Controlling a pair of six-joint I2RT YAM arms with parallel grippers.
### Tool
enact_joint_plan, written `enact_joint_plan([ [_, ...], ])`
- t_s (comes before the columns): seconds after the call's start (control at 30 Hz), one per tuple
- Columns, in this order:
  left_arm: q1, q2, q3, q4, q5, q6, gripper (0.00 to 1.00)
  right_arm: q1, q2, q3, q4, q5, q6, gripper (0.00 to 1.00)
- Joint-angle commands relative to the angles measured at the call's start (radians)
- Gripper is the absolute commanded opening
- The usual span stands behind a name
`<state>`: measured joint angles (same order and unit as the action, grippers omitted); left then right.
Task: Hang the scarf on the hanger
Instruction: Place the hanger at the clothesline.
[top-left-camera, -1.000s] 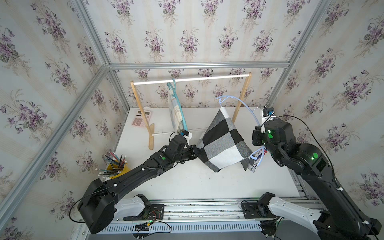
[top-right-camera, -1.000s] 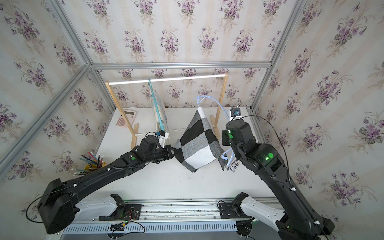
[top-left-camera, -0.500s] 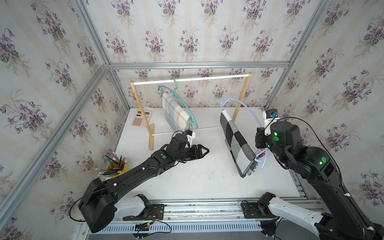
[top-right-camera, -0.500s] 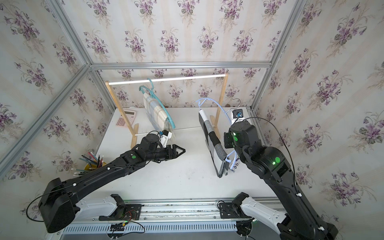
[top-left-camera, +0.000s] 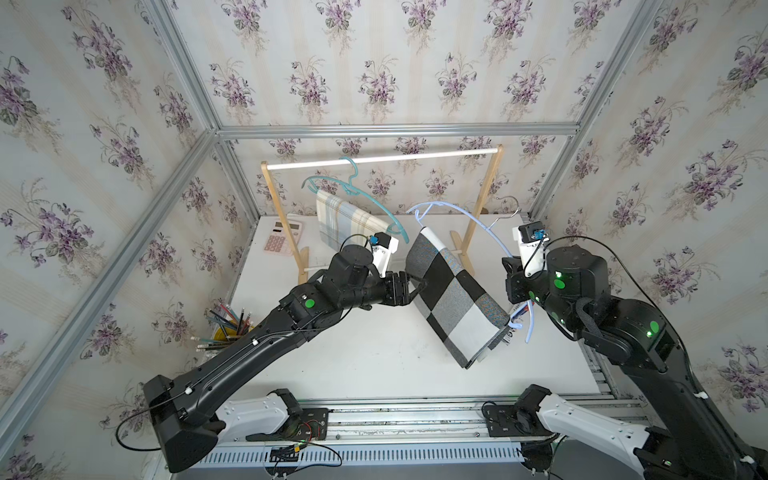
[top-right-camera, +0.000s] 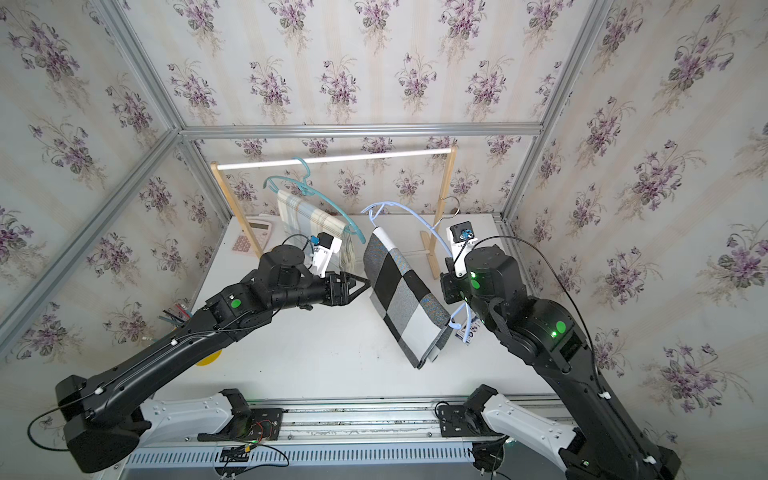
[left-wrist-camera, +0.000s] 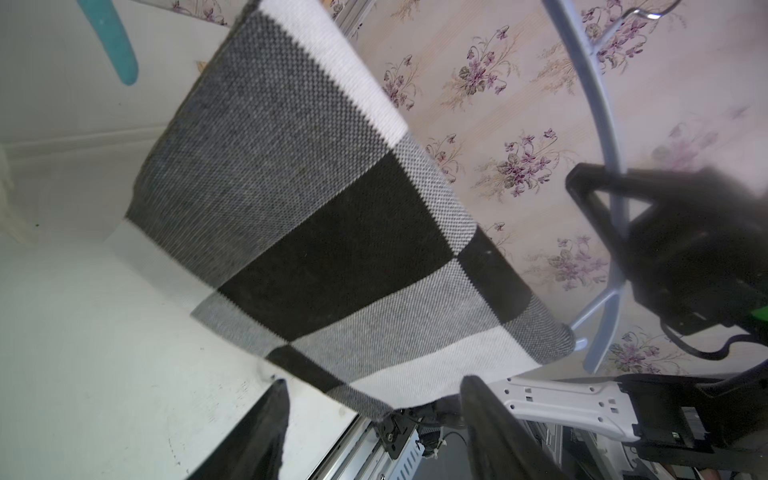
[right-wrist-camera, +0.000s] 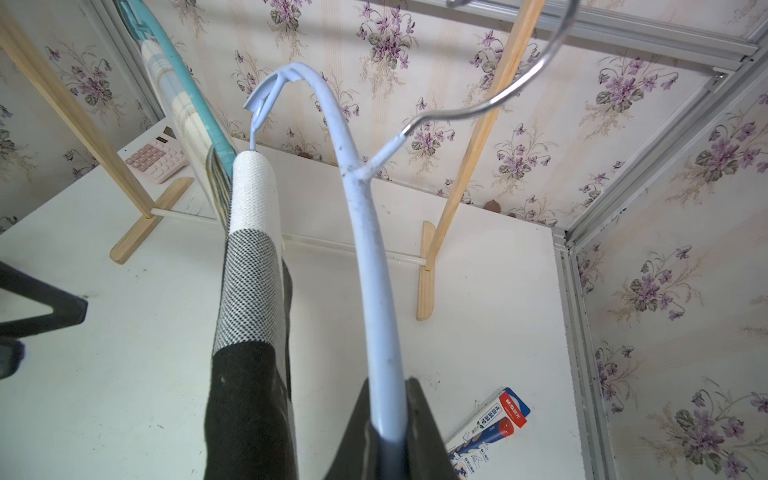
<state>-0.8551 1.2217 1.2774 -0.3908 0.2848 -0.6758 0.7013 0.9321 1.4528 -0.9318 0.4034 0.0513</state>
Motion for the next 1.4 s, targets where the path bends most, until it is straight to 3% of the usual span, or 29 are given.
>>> enact_joint_plan([
  [0.0,-0.008,0.062,0.105,-0.056,-0.048,0.033,0.66,0.007,0.008,0.023,0.127,0.015,-0.002,0.00],
  [0.13,-0.011,0.162,0.212,-0.077,-0.115,-0.012,0.66,0.013,0.021,0.025,0.130,0.024,-0.002,0.00],
  [0.5,-0.008,0.508,0.564,-0.212,-0.152,-0.036,0.62,0.018,0.024,0.010,0.142,0.034,0.008,0.00],
  [0.73,0.022,0.603,0.667,-0.283,-0.225,-0.050,0.33,0.021,0.002,0.006,0.133,0.045,0.010,0.00],
  [0.9,0.044,0.609,0.677,-0.292,-0.223,-0.046,0.29,0.023,-0.017,-0.010,0.136,0.054,0.006,0.00],
  [1.0,0.047,0.602,0.685,-0.275,-0.165,-0.023,0.36,0.024,-0.014,-0.014,0.141,0.054,0.007,0.00],
  [1.17,0.041,0.561,0.751,-0.320,-0.089,0.036,0.67,0.024,0.004,-0.010,0.150,0.099,0.026,0.00],
  [1.3,0.026,0.486,0.790,-0.401,-0.068,0.106,0.78,0.024,0.046,0.013,0.165,0.157,0.047,0.00],
  [1.37,0.023,0.429,0.771,-0.433,-0.077,0.133,0.79,0.023,0.082,0.031,0.180,0.196,0.052,0.00],
])
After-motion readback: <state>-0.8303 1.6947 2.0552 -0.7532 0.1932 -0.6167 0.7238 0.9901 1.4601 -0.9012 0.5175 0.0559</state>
